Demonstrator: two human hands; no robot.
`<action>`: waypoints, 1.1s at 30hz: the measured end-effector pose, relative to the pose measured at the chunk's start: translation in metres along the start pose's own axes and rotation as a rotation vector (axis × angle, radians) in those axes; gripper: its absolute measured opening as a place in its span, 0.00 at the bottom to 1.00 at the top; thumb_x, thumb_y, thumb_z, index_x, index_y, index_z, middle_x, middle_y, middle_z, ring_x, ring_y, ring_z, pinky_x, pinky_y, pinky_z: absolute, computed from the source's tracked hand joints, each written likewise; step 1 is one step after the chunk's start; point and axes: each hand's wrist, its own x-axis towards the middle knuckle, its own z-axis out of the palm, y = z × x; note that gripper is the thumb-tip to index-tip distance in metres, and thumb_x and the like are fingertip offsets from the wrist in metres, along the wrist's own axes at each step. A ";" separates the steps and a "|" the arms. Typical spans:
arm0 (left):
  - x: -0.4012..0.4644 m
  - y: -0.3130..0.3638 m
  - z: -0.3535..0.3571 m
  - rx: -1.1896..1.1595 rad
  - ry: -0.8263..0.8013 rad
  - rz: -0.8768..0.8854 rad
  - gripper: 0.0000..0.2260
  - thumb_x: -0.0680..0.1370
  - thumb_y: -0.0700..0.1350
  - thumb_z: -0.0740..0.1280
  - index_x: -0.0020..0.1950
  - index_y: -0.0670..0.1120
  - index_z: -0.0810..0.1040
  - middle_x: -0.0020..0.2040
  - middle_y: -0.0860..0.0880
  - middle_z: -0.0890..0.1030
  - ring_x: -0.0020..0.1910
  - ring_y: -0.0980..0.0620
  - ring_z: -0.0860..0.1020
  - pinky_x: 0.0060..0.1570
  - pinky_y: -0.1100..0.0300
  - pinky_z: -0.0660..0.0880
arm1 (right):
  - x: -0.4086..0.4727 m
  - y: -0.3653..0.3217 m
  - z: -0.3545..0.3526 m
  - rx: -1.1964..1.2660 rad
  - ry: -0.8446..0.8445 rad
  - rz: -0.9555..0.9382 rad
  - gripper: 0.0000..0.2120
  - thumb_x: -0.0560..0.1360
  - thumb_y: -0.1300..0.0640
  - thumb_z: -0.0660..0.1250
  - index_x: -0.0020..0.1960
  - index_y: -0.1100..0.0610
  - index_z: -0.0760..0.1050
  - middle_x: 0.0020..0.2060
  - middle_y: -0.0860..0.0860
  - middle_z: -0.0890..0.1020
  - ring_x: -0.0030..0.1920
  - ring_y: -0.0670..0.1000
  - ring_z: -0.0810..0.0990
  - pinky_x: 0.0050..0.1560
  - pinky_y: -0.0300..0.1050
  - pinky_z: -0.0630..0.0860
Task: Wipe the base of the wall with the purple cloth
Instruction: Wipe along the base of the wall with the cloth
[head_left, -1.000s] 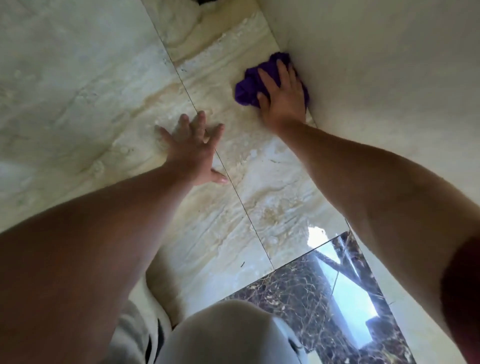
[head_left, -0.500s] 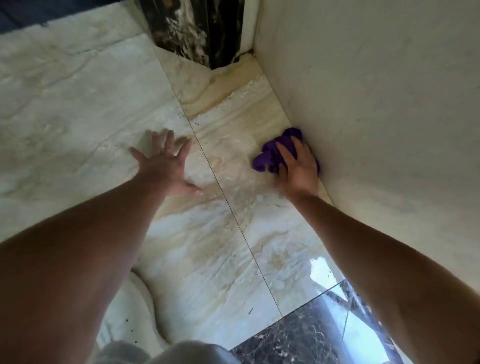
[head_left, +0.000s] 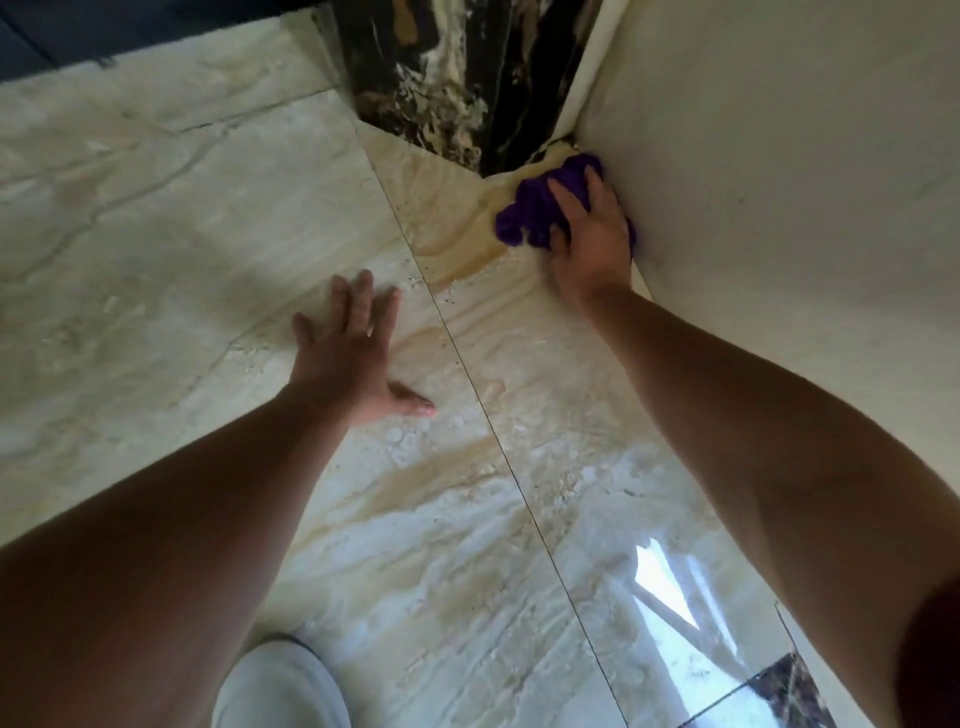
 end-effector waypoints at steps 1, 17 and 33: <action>0.001 -0.001 0.000 -0.003 -0.008 -0.004 0.66 0.60 0.77 0.70 0.80 0.52 0.32 0.79 0.45 0.28 0.78 0.41 0.30 0.71 0.25 0.46 | 0.010 -0.005 0.001 0.001 -0.007 -0.007 0.25 0.80 0.54 0.60 0.77 0.49 0.64 0.80 0.59 0.57 0.78 0.61 0.56 0.78 0.51 0.54; 0.001 -0.010 -0.078 0.137 -0.265 -0.027 0.57 0.67 0.70 0.73 0.82 0.57 0.38 0.82 0.47 0.35 0.81 0.38 0.40 0.74 0.29 0.48 | -0.009 -0.061 -0.027 -0.088 -0.422 -0.098 0.37 0.76 0.53 0.69 0.80 0.49 0.55 0.80 0.57 0.50 0.80 0.60 0.51 0.78 0.52 0.55; 0.007 -0.050 -0.027 0.017 -0.110 -0.093 0.67 0.61 0.70 0.76 0.80 0.49 0.31 0.77 0.35 0.27 0.76 0.29 0.31 0.76 0.32 0.42 | -0.004 -0.102 0.005 -0.127 -0.197 -0.173 0.32 0.76 0.53 0.65 0.78 0.53 0.60 0.78 0.61 0.60 0.78 0.65 0.55 0.78 0.60 0.54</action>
